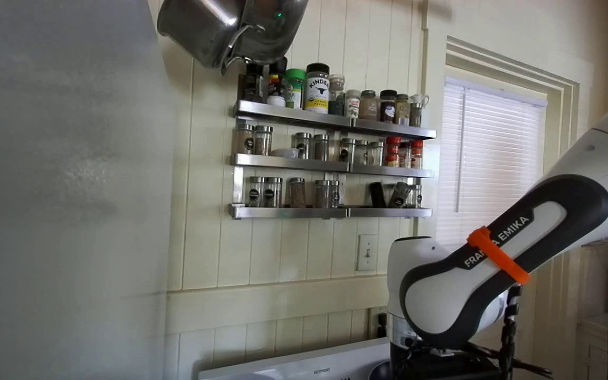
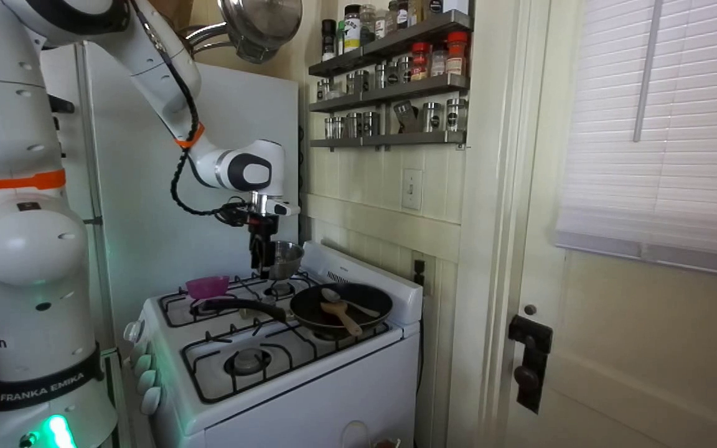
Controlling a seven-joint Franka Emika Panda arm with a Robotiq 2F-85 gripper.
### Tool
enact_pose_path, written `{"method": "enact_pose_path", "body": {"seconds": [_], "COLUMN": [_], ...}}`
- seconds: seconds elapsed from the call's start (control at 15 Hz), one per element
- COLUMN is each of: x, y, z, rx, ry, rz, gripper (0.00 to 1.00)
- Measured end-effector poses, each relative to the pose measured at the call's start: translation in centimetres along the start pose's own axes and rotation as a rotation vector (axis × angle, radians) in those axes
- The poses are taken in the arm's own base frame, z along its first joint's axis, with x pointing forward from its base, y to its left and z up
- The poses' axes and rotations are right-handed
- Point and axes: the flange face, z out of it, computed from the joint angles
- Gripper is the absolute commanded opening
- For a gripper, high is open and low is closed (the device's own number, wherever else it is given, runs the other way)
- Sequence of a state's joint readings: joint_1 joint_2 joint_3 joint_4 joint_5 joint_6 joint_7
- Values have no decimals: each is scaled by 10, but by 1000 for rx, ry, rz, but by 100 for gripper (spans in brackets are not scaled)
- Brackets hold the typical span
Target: Put the spice bottle on the shelf
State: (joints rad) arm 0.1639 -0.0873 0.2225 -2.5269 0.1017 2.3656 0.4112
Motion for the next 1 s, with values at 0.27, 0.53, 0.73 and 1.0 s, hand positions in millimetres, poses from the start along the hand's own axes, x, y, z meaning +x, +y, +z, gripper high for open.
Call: {"method": "enact_pose_path", "body": {"seconds": [0.27,0.53,0.73,1.0], "x": [-1,5,12,16], "y": [3,1,-7,-25], "z": [30,55,65,77], "rx": [8,16,3,1], "ry": [10,39,66,48], "rz": [-4,-43,-97,-139], "gripper": [100,100,100,100]}}
